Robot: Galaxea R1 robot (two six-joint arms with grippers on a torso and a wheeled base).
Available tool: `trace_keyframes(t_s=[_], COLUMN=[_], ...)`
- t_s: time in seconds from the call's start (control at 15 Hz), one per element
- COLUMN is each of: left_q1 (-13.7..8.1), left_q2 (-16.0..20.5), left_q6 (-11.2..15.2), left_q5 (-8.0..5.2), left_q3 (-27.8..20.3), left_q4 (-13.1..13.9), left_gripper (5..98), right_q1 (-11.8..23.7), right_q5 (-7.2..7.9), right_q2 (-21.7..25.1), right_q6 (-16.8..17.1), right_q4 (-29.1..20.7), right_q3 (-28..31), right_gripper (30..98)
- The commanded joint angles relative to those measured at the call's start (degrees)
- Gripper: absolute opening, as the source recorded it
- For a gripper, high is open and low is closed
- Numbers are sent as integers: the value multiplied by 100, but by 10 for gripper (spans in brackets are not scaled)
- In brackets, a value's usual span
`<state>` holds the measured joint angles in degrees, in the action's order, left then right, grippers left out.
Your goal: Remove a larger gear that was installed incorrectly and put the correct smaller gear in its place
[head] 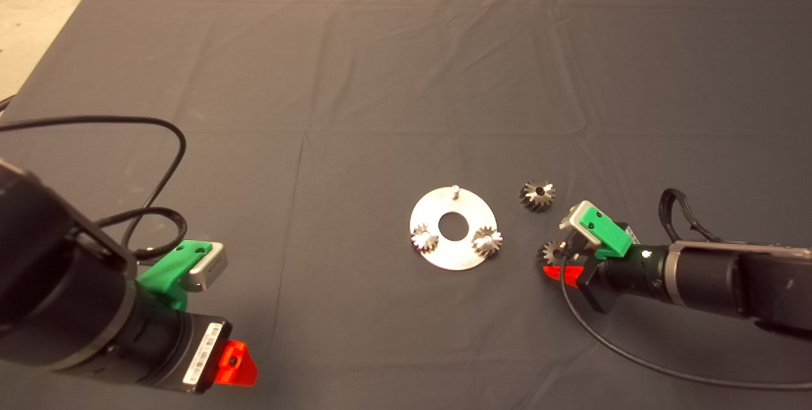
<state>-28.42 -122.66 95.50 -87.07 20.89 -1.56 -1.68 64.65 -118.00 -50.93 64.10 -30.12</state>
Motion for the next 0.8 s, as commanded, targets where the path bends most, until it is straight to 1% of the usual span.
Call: trace_keyframes(t_s=[0.0, 0.07, 0.13, 0.2, 0.27, 0.33, 0.47, 0.53, 0.67, 0.73], left_q1=[-6, 2, 2, -6, -6, 2, 2, 2, 2, 2], left_q2=[35, 35, 33, 35, 35, 35, 35, 35, 35, 35], left_q6=[-5, -5, -5, -5, -5, -5, -5, -5, -5, -5], left_q5=[-83, -83, -91, -91, -91, -91, -91, -91, -91, -91], left_q3=[-61, -61, -61, -61, -61, -61, -61, -61, -61, -61], left_q4=[62, 59, 65, 59, 59, 59, 68, 59, 59, 59], left_gripper=[978, 978, 978, 978, 978, 978, 978, 978, 978, 978], right_q1=[363, 449, 534, 581, 606, 733, 897, 898, 933, 1030], right_q5=[127, 144, 247, 384, 417, 434, 469, 536, 733, 764], right_q2=[-52, -139, -266, -348, -402, -445, -666, -830, -1106, -1221], right_q6=[-242, -242, -250, -265, -385, -529, -567, -567, -576, -646], right_q4=[102, 94, 85, 85, 85, 76, 58, 58, 58, 54], right_q3=[70, 52, 20, 5, -10, -51, -168, -287, -422, -498], right_gripper=[404, 404, 404, 404, 403, 403, 403, 403, 403, 403])
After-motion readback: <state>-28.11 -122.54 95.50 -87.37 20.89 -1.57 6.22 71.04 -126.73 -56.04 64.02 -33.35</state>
